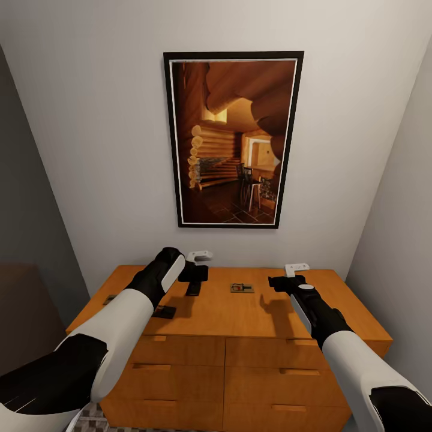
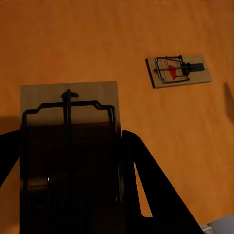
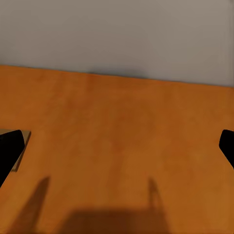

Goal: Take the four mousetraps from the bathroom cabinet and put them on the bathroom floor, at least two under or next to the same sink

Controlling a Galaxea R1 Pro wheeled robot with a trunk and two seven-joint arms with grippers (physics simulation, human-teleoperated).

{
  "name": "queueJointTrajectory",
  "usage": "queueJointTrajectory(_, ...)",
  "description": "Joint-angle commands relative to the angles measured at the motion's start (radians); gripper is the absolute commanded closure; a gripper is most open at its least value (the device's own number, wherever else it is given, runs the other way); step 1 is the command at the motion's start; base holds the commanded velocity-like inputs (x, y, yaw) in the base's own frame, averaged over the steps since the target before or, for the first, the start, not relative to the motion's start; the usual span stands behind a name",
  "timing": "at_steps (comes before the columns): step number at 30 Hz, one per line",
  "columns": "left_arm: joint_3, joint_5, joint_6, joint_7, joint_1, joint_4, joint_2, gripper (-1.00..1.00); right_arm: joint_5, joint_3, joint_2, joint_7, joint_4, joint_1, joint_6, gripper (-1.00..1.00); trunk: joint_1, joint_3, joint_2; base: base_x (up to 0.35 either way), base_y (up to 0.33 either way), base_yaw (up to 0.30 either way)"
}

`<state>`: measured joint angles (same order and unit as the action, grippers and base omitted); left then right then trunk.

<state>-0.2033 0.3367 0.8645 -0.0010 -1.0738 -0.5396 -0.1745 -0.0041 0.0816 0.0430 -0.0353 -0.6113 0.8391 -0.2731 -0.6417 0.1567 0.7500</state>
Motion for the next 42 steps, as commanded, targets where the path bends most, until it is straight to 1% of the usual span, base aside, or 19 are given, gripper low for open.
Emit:
queueJointTrajectory(1, 0.0, -0.003, 0.0, 0.0, 0.0, 0.0, 0.0, 1.0, 0.0, 0.0, 0.0, 0.0, 0.0, 0.0, 0.0, -1.0, 0.0, 0.0, 0.0, 0.0, 0.0, 0.0)
queueJointTrajectory(14, 0.001, -0.005, -0.012, -0.003, 0.0, -0.008, 0.0, 1.0, 0.001, -0.001, 0.0, 0.0, 0.0, 0.0, 0.011, -1.0, 0.0, 0.0, 0.0, 0.0, 0.0, 0.0)
queueJointTrajectory(24, 0.001, -0.004, -0.014, -0.004, 0.0, -0.035, 0.0, 1.0, 0.001, -0.002, 0.001, 0.0, 0.001, 0.0, 0.012, -1.0, 0.0, 0.0, 0.0, 0.0, 0.0, 0.0)
queueJointTrajectory(30, -0.001, -0.008, -0.016, -0.003, 0.0, -0.006, 0.0, 1.0, 0.001, -0.001, 0.001, 0.0, 0.001, 0.0, 0.012, -1.0, 0.0, 0.0, 0.0, 0.0, 0.0, 0.0)
queueJointTrajectory(32, -0.001, -0.001, -0.019, -0.005, 0.002, 0.047, 0.0, 1.0, 0.001, 0.0, 0.002, 0.0, 0.0, 0.0, 0.012, -1.0, 0.0, 0.0, 0.0, 0.0, 0.0, 0.0)
queueJointTrajectory(42, -0.001, 0.003, -0.022, -0.008, 0.003, 0.063, 0.0, 1.0, 0.004, 0.002, 0.0, 0.008, -0.001, 0.0, 0.01, -1.0, 0.0, 0.0, 0.0, 0.0, 0.0, 0.0)
